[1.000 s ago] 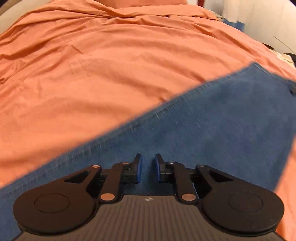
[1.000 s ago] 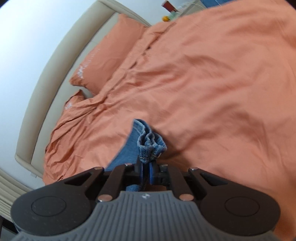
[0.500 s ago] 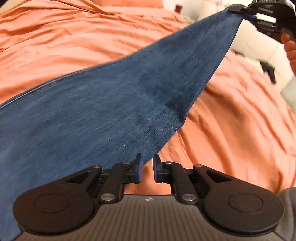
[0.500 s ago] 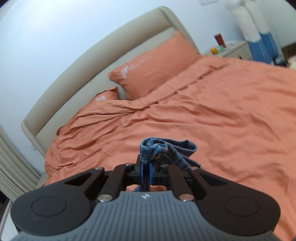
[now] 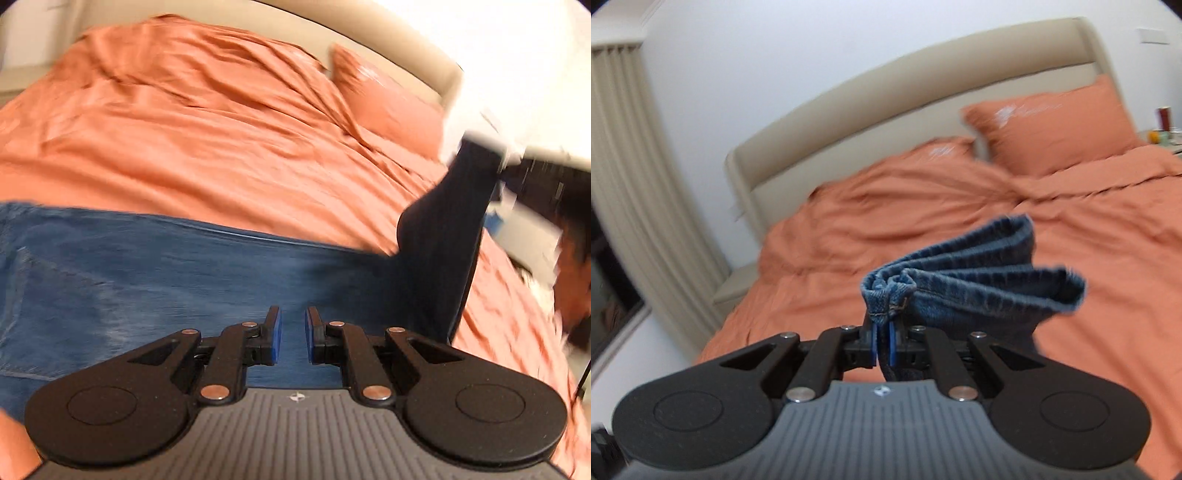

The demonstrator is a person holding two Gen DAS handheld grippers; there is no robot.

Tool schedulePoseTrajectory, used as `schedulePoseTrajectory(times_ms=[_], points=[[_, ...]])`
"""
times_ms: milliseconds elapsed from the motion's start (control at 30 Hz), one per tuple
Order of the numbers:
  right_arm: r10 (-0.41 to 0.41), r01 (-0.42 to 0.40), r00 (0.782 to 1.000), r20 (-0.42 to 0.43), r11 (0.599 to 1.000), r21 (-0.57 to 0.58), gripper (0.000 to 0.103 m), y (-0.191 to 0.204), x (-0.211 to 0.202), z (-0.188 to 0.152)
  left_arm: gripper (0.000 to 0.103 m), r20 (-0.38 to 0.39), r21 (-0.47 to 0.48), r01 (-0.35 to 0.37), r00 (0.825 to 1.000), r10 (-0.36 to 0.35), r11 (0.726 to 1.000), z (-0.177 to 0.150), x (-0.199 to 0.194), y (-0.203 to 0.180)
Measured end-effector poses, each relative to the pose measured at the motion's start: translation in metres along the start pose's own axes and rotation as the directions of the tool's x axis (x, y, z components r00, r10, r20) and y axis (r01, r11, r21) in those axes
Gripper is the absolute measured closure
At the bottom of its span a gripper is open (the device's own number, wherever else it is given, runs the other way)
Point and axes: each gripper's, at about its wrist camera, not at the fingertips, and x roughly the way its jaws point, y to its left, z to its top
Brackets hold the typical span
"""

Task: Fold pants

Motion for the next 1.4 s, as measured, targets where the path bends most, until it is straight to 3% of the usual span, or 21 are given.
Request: schedulePoseTrajectory(times_ms=[133, 267, 333, 400, 467, 500, 533, 633, 733, 1000, 1100, 1200, 1300, 1400], points=[[0.014, -0.03, 0.986, -0.165, 0.995, -0.093, 0.102, 0.044, 0.049, -0.079, 0.089, -0.019, -0.06, -0.023, 1.0, 0.022, 0.998, -0.012, -0.004, 0.03], [-0.032, -0.057, 0.928, -0.37, 0.972, -0.228, 0.102, 0.069, 0.086, -0.172, 0.083, -0.052, -0.097, -0.024, 0.998, 0.019, 0.995, -0.023, 0.001, 0.053], [-0.08, -0.05, 0.91, -0.407, 0.953, -0.299, 0.101, 0.074, 0.096, -0.202, 0.08, -0.06, -0.123, -0.015, 0.998, 0.007, 0.992, -0.027, 0.004, 0.064], [-0.095, -0.044, 0.907, -0.41, 0.947, -0.318, 0.096, 0.072, 0.098, -0.214, 0.074, -0.064, -0.147, 0.001, 0.998, -0.011, 0.989, -0.032, 0.002, 0.071], [-0.08, -0.059, 0.905, -0.419, 0.949, -0.309, 0.086, 0.071, 0.099, -0.213, 0.064, -0.065, -0.173, 0.017, 0.997, -0.029, 0.985, -0.034, 0.01, 0.074], [-0.057, -0.083, 0.9, -0.433, 0.951, -0.297, 0.072, 0.072, 0.098, -0.213, 0.062, -0.067, -0.185, 0.025, 0.997, -0.038, 0.982, -0.034, 0.014, 0.074], [-0.035, -0.106, 0.896, -0.443, 0.952, -0.289, 0.067, 0.074, 0.093, -0.21, 0.06, -0.069, -0.196, 0.036, 0.996, -0.05, 0.98, -0.034, 0.017, 0.074], [-0.001, -0.148, 0.886, -0.463, 0.947, -0.284, 0.067, 0.078, 0.085, -0.206, 0.058, -0.077, -0.225, 0.07, 0.993, -0.09, 0.972, -0.031, 0.028, 0.076], [0.008, -0.15, 0.894, -0.448, 0.947, -0.283, 0.065, 0.071, 0.07, -0.196, 0.047, -0.081, -0.255, 0.108, 0.988, -0.133, 0.961, -0.029, 0.039, 0.075], [-0.146, 0.05, 0.935, -0.323, 0.957, -0.286, 0.063, -0.006, 0.022, -0.164, 0.045, -0.147, -0.398, 0.118, 0.971, -0.19, 0.91, -0.032, 0.104, 0.078], [-0.214, 0.134, 0.94, -0.267, 0.948, -0.29, 0.064, -0.039, -0.007, -0.161, 0.054, -0.132, -0.425, 0.13, 0.97, -0.204, 0.896, -0.033, 0.117, 0.078], [-0.285, 0.223, 0.932, -0.222, 0.938, -0.267, 0.064, -0.07, -0.031, -0.162, 0.089, -0.129, -0.378, 0.098, 0.979, -0.157, 0.92, -0.031, 0.119, 0.068], [-0.345, 0.296, 0.915, -0.211, 0.927, -0.232, 0.077, -0.099, -0.052, -0.17, 0.093, -0.041, -0.257, 0.123, 0.99, -0.138, 0.959, -0.02, 0.097, 0.044], [-0.376, 0.341, 0.907, -0.189, 0.92, -0.194, 0.088, -0.115, -0.064, -0.175, 0.093, 0.061, -0.109, 0.165, 0.985, -0.159, 0.98, -0.003, 0.06, 0.01]])
